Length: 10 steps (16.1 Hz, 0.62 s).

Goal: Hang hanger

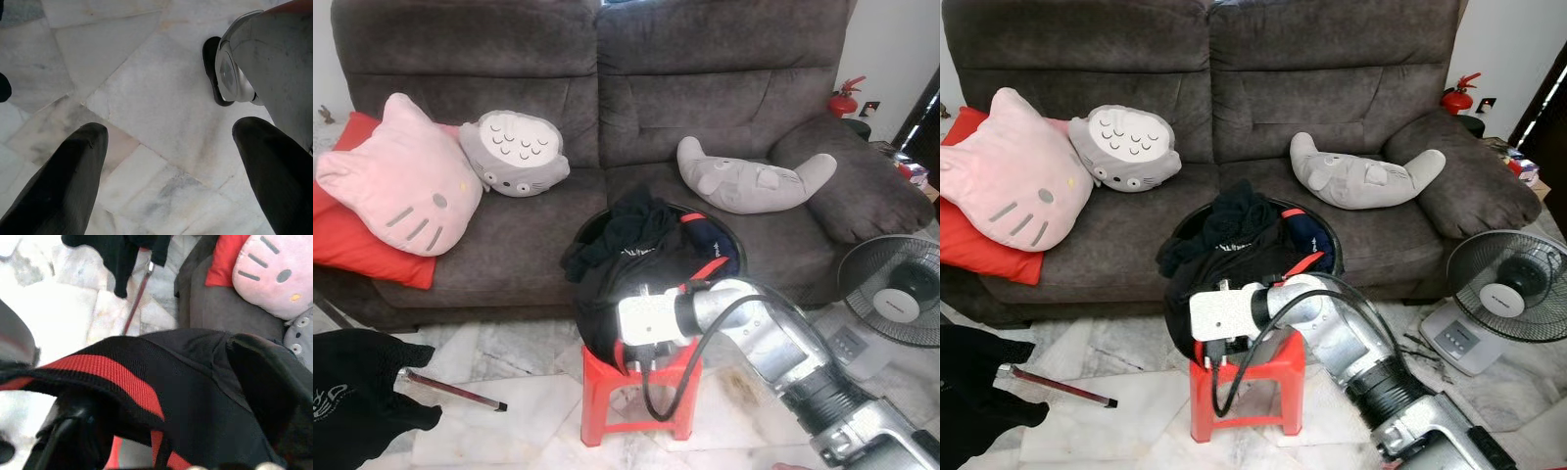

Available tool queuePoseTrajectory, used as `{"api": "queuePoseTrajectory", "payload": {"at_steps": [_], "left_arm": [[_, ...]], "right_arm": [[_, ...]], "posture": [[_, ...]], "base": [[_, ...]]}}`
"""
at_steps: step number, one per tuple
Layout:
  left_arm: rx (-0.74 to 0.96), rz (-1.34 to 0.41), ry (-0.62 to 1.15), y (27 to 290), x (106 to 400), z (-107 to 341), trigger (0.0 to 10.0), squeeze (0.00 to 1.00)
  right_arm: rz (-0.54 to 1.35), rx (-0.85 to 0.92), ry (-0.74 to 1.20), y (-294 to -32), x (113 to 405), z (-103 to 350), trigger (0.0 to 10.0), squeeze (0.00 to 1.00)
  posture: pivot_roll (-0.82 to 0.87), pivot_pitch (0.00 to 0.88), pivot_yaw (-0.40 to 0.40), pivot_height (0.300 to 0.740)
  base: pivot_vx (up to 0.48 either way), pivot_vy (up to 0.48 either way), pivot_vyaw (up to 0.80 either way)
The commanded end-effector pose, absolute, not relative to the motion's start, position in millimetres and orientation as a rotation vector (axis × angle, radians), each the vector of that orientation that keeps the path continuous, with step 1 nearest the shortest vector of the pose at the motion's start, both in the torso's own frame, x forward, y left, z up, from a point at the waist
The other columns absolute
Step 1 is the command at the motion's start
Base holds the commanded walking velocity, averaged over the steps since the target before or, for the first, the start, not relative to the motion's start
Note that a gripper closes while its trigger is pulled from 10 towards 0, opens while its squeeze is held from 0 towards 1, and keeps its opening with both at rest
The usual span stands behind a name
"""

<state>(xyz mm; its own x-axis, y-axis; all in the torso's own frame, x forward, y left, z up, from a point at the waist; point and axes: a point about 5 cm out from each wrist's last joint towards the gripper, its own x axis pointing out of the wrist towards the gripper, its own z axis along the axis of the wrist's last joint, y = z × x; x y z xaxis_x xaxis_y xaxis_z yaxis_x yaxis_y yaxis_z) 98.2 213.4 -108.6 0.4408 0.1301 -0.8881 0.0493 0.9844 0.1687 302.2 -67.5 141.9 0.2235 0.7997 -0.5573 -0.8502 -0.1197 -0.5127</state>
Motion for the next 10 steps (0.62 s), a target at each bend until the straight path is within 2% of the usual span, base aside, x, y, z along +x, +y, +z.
{"api": "queuePoseTrajectory", "payload": {"at_steps": [1, 5, 10], "left_arm": [[0.172, 0.0, 1.138, 201.2, 92.3, -112.2, 10.0, 0.0], [0.172, 0.001, 1.135, 201.6, 93.1, -111.9, 10.0, 0.0], [0.176, -0.001, 1.135, 202.0, 93.3, -111.8, 10.0, 0.0]], "right_arm": [[1.39, -0.966, 0.045, -67.3, 303.7, 149.1, 10.0, 1.0], [1.374, -0.974, 0.033, -70.4, 306.8, 157.2, 10.0, 1.0], [1.467, -1.08, 0.099, -83.8, 306.7, 162.7, 10.0, 1.0]], "posture": [[-0.13, 0.03, 0.003, 0.74], [-0.12, 0.029, 0.004, 0.74], [-0.12, 0.029, 0.006, 0.74]], "base": [[0.0, 0.0, 0.0], [0.0, 0.0, 0.0], [0.0, 0.0, 0.0]]}}
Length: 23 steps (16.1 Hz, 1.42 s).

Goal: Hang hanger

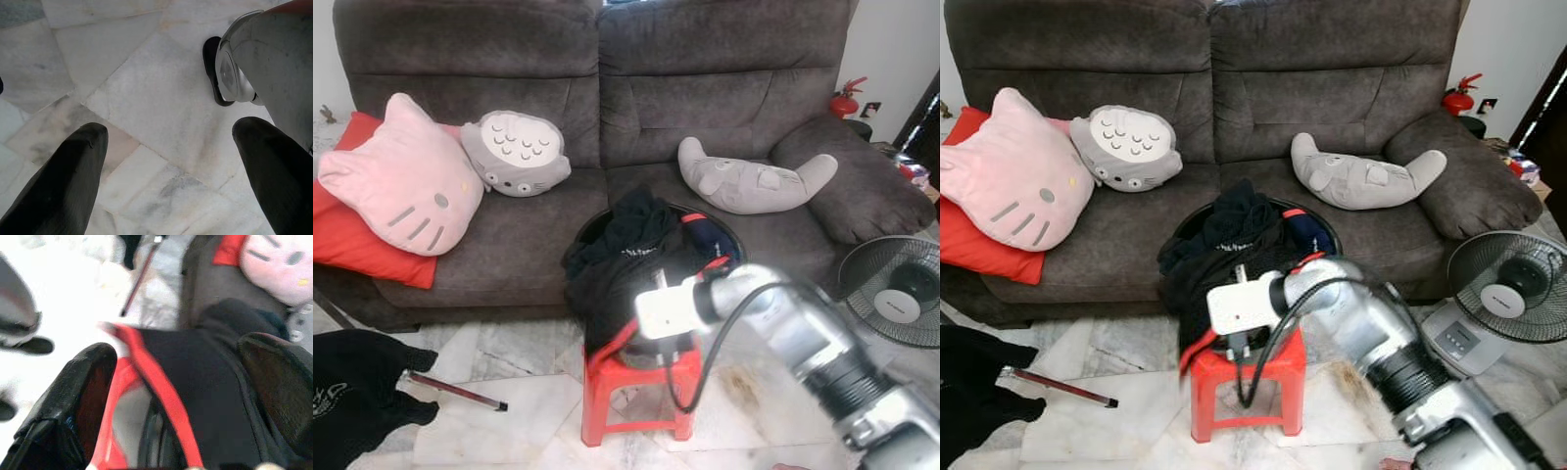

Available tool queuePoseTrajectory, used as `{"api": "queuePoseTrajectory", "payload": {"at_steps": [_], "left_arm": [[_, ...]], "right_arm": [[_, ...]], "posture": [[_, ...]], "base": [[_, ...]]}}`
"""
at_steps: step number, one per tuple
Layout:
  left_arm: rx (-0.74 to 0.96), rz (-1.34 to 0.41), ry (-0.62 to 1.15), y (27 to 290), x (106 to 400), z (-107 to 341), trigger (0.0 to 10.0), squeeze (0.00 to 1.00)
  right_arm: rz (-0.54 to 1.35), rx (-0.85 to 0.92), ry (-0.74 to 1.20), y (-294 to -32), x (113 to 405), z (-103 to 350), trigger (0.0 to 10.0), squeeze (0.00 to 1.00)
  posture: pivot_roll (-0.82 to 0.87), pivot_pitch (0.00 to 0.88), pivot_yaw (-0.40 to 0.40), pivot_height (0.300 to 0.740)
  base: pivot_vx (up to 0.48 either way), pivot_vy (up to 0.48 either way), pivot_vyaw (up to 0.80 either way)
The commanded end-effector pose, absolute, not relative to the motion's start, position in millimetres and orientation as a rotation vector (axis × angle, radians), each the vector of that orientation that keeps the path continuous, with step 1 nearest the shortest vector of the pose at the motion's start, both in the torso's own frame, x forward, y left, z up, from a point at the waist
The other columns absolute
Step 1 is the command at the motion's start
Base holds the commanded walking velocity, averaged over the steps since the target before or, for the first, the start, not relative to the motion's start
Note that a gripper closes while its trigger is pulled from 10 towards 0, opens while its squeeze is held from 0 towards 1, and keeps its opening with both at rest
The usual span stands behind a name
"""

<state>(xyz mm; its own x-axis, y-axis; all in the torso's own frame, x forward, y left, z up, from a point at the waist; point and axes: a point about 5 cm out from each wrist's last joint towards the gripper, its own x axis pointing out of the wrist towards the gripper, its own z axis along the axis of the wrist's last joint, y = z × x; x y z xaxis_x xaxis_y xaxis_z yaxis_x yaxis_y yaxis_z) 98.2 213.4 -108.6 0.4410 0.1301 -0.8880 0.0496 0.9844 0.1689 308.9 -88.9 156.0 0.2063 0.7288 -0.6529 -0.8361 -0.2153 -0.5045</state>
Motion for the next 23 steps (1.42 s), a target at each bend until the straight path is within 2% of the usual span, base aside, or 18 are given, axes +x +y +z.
{"api": "queuePoseTrajectory", "payload": {"at_steps": [1, 4, 5, 6, 8, 11, 12, 16, 19, 23], "left_arm": [[0.176, -0.002, 1.135, 201.8, 93.3, -111.9, 10.0, 0.0], [0.174, -0.001, 1.136, 201.8, 93.2, -111.9, 10.0, 0.0], [0.175, 0.001, 1.137, 201.8, 93.0, -112.0, 10.0, 0.0], [0.176, -0.001, 1.137, 201.4, 93.2, -112.0, 10.0, 0.0], [0.177, -0.003, 1.137, 201.1, 93.5, -112.0, 10.0, 0.0], [0.182, -0.008, 1.136, 201.1, 94.6, -111.8, 10.0, 0.0], [0.185, -0.011, 1.134, 200.8, 95.3, -111.7, 10.0, 0.0], [0.183, -0.001, 1.129, 201.9, 94.5, -111.5, 10.0, 0.0], [0.187, 0.018, 1.146, 206.2, 87.0, -112.5, 10.0, 0.0], [0.189, 0.02, 1.148, 206.6, 86.3, -112.6, 10.0, 0.0]], "right_arm": [[1.485, -1.086, 0.106, -86.0, 306.9, 164.2, 10.0, 1.0], [1.385, -1.138, 0.076, -95.6, 319.0, 174.6, 10.0, 1.0], [1.253, -1.121, 0.032, -101.5, 329.7, 183.0, 10.0, 0.0], [1.079, -1.113, 0.01, -117.1, 341.5, 191.4, 10.0, 0.0], [0.952, -1.124, 0.032, -141.1, 344.6, 193.2, 10.0, 0.0], [0.754, -1.251, 0.137, -191.1, 342.2, 177.1, 10.0, 0.0], [0.746, -1.217, 0.177, -198.3, 338.9, 169.2, 10.0, 0.0], [0.643, -1.197, 0.254, -214.1, 337.5, 145.3, 10.0, 0.0], [0.507, -1.31, 0.188, -220.9, 350.4, 148.9, 10.0, 0.0], [0.516, -1.304, 0.202, -221.1, 359.6, 144.9, 10.0, 0.0]], "posture": [[-0.12, 0.029, 0.006, 0.74], [-0.13, 0.031, 0.003, 0.74], [-0.13, 0.031, 0.002, 0.74], [-0.13, 0.033, 0.002, 0.74], [-0.13, 0.035, 0.005, 0.74], [-0.15, 0.031, 0.005, 0.74], [-0.15, 0.029, 0.004, 0.74], [-0.15, 0.016, 0.008, 0.74], [-0.14, 0.01, 0.006, 0.74], [-0.13, 0.014, 0.007, 0.74]], "base": [[0.0, 0.0, 0.0], [0.0, 0.0, 0.0], [0.0, 0.0, 0.0], [0.0, 0.0, 0.0], [0.0, 0.0, 0.0], [0.0, 0.0, 0.0], [0.0, 0.0, 0.0], [0.0, 0.0, 0.0], [0.0, 0.0, 0.0], [0.0, 0.0, 0.0]]}}
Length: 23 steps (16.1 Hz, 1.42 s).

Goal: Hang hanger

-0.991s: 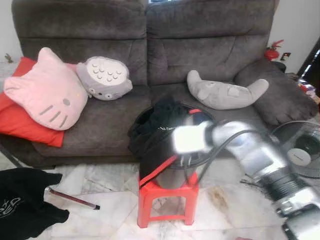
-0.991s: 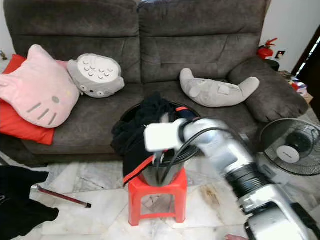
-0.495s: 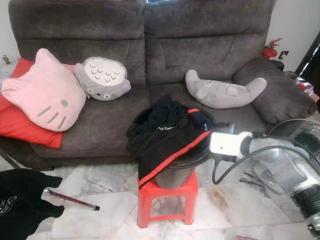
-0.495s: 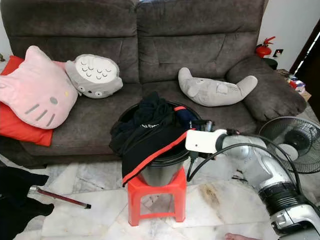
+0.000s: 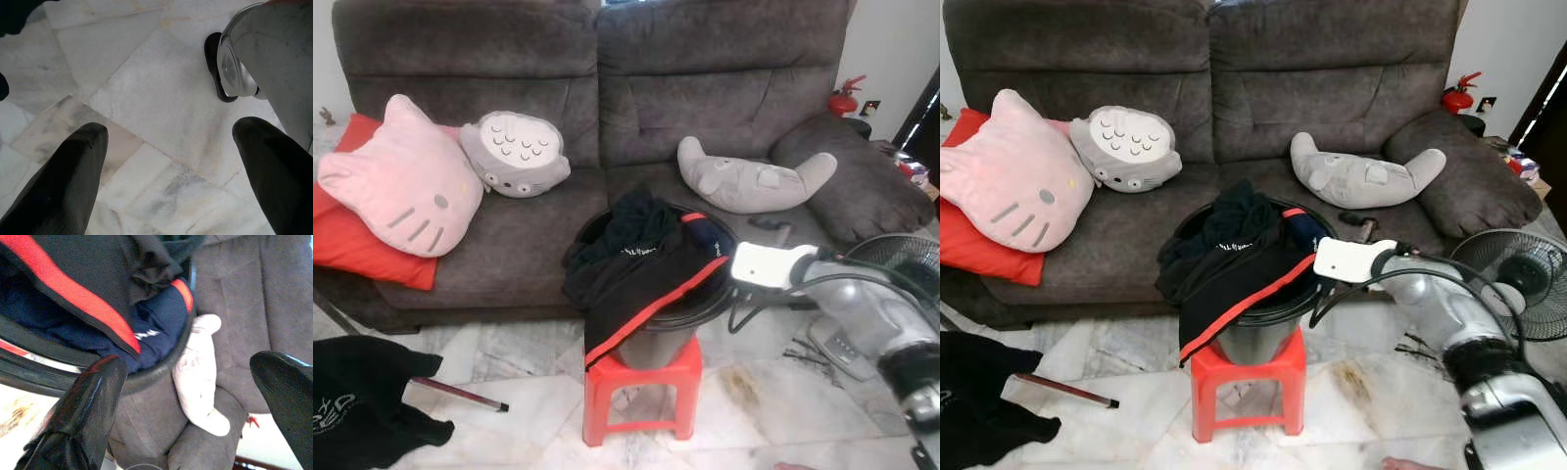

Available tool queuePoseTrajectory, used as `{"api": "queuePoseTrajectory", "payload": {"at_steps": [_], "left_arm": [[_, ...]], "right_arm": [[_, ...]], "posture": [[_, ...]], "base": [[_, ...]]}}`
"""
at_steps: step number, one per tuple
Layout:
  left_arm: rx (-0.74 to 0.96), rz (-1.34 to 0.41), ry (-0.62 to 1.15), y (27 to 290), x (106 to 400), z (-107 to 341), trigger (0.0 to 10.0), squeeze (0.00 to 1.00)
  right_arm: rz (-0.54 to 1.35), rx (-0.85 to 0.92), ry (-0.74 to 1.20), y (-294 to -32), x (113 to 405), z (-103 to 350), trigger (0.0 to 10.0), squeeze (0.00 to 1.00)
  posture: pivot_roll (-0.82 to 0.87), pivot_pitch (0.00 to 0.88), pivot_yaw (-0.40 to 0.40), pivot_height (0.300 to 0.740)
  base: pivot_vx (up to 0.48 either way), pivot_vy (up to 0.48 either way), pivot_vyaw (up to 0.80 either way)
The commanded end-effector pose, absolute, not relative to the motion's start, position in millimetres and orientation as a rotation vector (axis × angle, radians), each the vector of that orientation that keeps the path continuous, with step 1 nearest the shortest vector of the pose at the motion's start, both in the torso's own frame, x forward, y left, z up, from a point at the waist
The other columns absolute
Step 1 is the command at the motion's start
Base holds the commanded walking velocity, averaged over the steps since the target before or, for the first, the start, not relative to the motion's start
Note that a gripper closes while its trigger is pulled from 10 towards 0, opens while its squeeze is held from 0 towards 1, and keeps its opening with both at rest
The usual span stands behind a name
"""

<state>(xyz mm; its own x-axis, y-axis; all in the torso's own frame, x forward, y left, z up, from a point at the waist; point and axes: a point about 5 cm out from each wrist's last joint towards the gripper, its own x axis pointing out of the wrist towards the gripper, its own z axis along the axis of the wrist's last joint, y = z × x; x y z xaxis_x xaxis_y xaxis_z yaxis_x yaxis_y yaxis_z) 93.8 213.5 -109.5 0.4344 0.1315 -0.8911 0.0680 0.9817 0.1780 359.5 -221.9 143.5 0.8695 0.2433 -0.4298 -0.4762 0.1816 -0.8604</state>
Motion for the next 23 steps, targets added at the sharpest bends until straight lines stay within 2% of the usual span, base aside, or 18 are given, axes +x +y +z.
{"api": "queuePoseTrajectory", "payload": {"at_steps": [1, 4, 9, 14, 19, 20, 23], "left_arm": [[0.189, 0.02, 1.146, 206.7, 86.8, -112.4, 10.0, 0.0], [0.185, 0.022, 1.137, 207.6, 88.5, -111.8, 10.0, 0.0], [0.183, 0.028, 1.138, 208.1, 88.8, -111.7, 10.0, 0.0], [0.185, 0.032, 1.14, 208.2, 88.4, -111.8, 10.0, 0.0], [0.189, 0.032, 1.142, 209.3, 87.6, -111.8, 10.0, 0.0], [0.196, 0.037, 1.139, 210.1, 87.4, -111.6, 10.0, 0.0], [0.166, 0.055, 1.125, 210.0, 87.3, -111.3, 10.0, 0.0]], "right_arm": [[0.531, -1.313, 0.206, -219.2, 363.1, 142.3, 10.0, 0.0], [0.649, -1.338, 0.16, -204.9, 365.5, 139.6, 10.0, 0.0], [0.695, -1.4, 0.166, -198.8, 370.3, 136.3, 10.0, 0.0], [0.578, -1.43, 0.234, -212.5, 376.4, 136.8, 10.0, 0.0], [0.564, -1.432, 0.238, -210.7, 378.1, 134.8, 10.0, 0.0], [0.561, -1.413, 0.208, -206.6, 378.9, 135.8, 10.0, 0.0], [0.428, -1.282, -0.112, -186.1, 387.5, 170.2, 10.0, 0.0]], "posture": [[-0.14, 0.02, 0.009, 0.74], [-0.13, 0.03, 0.01, 0.74], [-0.13, 0.035, 0.011, 0.74], [-0.13, 0.036, 0.012, 0.74], [-0.12, 0.042, 0.013, 0.74], [-0.11, 0.042, 0.014, 0.74], [-0.11, 0.045, 0.012, 0.74]], "base": [[0.0, 0.0, 0.0], [0.0, 0.0, 0.0], [0.0, 0.0, 0.0], [0.0, 0.0, 0.0], [0.0, 0.0, 0.0], [0.0, 0.0, 0.0], [0.0, 0.0, 0.0]]}}
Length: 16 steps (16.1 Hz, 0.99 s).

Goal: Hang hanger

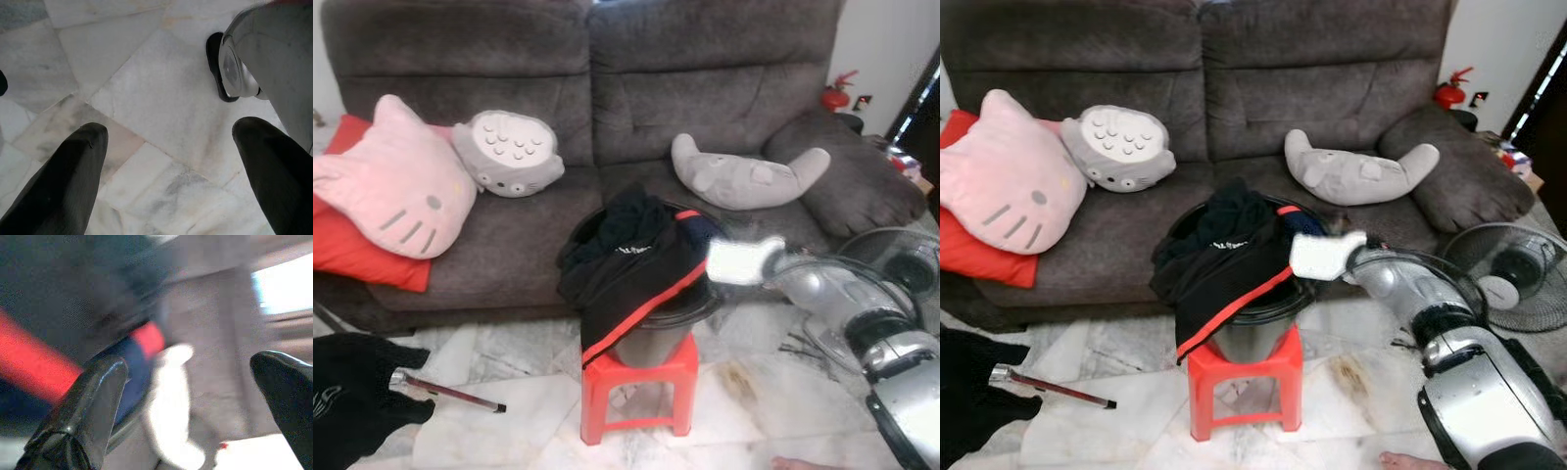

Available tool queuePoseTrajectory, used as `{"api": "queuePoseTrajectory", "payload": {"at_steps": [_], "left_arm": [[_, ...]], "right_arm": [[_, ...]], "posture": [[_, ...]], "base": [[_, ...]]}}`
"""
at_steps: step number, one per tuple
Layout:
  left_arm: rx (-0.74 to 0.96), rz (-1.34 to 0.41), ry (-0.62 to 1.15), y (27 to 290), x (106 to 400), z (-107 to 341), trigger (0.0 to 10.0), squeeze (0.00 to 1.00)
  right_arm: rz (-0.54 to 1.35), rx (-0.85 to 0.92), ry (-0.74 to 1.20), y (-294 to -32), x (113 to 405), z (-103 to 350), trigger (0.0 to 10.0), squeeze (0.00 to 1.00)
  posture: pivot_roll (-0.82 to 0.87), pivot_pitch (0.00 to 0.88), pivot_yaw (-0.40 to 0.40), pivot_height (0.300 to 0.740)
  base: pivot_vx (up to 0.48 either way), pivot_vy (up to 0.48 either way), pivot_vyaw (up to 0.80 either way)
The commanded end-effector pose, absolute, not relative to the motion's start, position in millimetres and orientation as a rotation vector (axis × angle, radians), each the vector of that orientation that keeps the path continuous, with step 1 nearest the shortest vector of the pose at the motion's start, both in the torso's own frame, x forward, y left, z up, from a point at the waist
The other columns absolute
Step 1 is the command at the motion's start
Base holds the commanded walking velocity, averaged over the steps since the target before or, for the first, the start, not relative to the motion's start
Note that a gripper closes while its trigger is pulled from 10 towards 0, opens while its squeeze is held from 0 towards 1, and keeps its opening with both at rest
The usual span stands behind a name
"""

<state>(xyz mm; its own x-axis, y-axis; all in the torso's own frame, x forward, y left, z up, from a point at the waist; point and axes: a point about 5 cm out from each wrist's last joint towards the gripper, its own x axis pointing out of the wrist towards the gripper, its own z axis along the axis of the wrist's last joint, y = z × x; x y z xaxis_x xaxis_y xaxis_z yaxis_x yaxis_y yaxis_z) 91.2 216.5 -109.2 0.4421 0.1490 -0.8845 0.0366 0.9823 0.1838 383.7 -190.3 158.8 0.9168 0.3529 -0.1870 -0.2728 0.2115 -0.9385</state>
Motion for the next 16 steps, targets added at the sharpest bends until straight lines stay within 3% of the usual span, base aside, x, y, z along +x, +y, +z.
{"api": "queuePoseTrajectory", "payload": {"at_steps": [1, 4, 5, 6, 8, 13, 16], "left_arm": [[0.164, 0.051, 1.127, 209.9, 86.8, -111.4, 10.0, 0.0], [0.167, 0.045, 1.132, 209.4, 85.9, -111.8, 10.0, 0.0], [0.17, 0.045, 1.13, 209.6, 85.8, -111.7, 10.0, 0.0], [0.164, 0.057, 1.114, 210.2, 86.5, -111.0, 10.0, 0.0], [0.148, 0.062, 1.104, 210.4, 87.0, -110.6, 10.0, 0.0], [0.137, 0.06, 1.106, 209.8, 86.4, -110.9, 10.0, 0.0], [0.146, 0.053, 1.111, 209.6, 85.6, -111.2, 10.0, 0.0]], "right_arm": [[0.33, -1.131, -0.213, -181.4, 388.5, 183.7, 10.0, 0.0], [0.312, -0.892, -0.25, -169.7, 368.1, 157.9, 10.0, 0.0], [0.274, -0.665, -0.206, -165.6, 354.5, 137.7, 10.0, 0.0], [0.208, -0.232, -0.14, -155.2, 335.3, 116.7, 10.0, 0.0], [0.13, -0.07, -0.171, -143.8, 324.7, 115.3, 10.0, 0.0], [0.218, -0.112, -0.347, -121.5, 318.7, 156.6, 10.0, 0.0], [0.249, -0.099, -0.306, -115.1, 317.1, 153.9, 10.0, 0.0]], "posture": [[-0.11, 0.045, 0.007, 0.74], [-0.11, 0.05, 0.009, 0.74], [-0.12, 0.049, 0.008, 0.74], [-0.11, 0.045, 0.007, 0.74], [-0.12, 0.039, 0.008, 0.74], [-0.11, 0.023, -0.002, 0.74], [-0.12, 0.014, -0.003, 0.74]], "base": [[0.0, 0.0, 0.0], [0.0, 0.0, 0.0], [0.0, 0.0, 0.0], [0.0, 0.0, 0.0], [0.0, 0.0, 0.0], [0.108, 0.0, 0.0], [0.274, 0.0, 0.0]]}}
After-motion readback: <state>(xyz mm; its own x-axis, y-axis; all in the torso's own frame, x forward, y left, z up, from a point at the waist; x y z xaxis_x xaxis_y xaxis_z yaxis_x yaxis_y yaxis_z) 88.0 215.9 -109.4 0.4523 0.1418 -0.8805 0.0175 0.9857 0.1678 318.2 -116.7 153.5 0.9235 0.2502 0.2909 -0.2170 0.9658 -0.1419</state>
